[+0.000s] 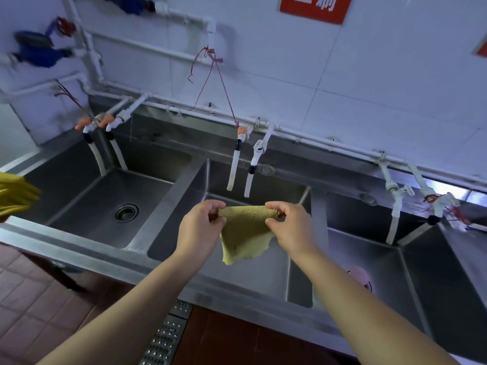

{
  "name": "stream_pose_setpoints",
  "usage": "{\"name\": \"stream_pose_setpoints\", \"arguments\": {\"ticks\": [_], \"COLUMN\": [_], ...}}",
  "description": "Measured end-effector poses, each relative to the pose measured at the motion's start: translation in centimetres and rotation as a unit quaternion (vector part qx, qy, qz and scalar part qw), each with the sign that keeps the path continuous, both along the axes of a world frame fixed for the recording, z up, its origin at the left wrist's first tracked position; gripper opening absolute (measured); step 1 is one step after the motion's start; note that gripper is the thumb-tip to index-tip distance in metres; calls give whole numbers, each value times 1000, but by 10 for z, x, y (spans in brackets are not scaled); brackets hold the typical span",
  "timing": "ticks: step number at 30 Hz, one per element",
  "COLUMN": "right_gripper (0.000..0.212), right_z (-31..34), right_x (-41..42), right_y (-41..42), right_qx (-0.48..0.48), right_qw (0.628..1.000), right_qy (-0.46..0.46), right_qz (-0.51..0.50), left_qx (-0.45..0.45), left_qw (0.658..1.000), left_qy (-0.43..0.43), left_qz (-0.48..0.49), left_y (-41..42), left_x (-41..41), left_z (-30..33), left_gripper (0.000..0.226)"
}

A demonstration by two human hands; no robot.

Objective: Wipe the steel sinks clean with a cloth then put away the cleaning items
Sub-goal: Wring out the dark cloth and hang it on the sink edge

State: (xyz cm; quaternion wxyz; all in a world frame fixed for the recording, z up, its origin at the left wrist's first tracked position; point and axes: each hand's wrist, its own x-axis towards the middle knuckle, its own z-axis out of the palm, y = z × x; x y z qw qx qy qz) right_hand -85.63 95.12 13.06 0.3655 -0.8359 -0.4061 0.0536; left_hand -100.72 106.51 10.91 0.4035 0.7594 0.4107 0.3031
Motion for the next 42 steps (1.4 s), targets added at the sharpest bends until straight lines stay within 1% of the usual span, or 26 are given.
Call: {"name": "stream_pose_setpoints", "arguments": {"ticks": [3,5,7,9,10,12,15,17,18,20,21,23,25,27,28,30,32,33,36,39,42], "right_gripper": [23,13,9,9,11,18,22,22,26,39,46,59,70,72,69,55,38,33,35,31,32], "right_z": [2,1,1,0,1,2,3,0,-2,-6,-9,-16,-24,-30,-33,-37,-39,-41,-47,-51,-50], "right_x": [-1,1,5,12,16,28,55,73,80,89,91,95,99,105,109,116,123,126,132,137,149], "right_y": [-2,-4,-7,-13,-17,-31,-65,-96,-113,-144,-156,-170,-176,-180,-182,-186,-192,-197,-223,-267,-326], "right_qx": [0,-19,-34,-50,-62,-86,-101,-126,-146,-182,-201,-254,-325,-384,-392,-366,-332,-323,-295,-215,-175], "right_qw": [998,993,989,989,989,988,989,988,985,979,976,966,945,919,913,922,938,942,954,972,968], "right_qy": [-68,-117,-143,-139,-135,-128,-101,-65,-38,24,37,10,-36,-86,-105,-113,-90,-81,-42,9,28], "right_qz": [-3,-8,-12,-3,7,18,-27,-66,-80,-88,-81,-46,-3,29,43,55,48,40,-9,-99,-176], "left_qx": [70,91,82,29,5,-3,0,-10,-13,-18,-19,-24,-36,-52,-58,-54,-44,-44,-50,-37,-25], "left_qw": [996,994,993,992,989,985,980,978,976,974,973,971,968,963,961,960,961,960,957,957,951], "left_qy": [43,44,42,35,35,40,34,34,37,43,44,39,35,40,44,54,63,67,73,70,59], "left_qz": [-16,-32,-68,-122,-142,-167,-194,-207,-212,-220,-224,-234,-246,-260,-266,-270,-267,-268,-276,-280,-302], "left_y": [4,7,11,11,9,3,-5,-8,-10,-15,-18,-24,-31,-40,-44,-54,-65,-71,-97,-132,-182], "left_x": [2,4,7,11,13,20,33,42,47,56,61,72,84,96,101,111,121,127,143,166,197], "left_z": [6,9,9,7,5,3,1,-4,-8,-17,-21,-29,-36,-41,-43,-45,-45,-44,-40,-35,-30], "left_gripper": [21,15,12,18,18,18,18,18,18,17,17,17,19,20,22,22,20,19,18,16,19]}}
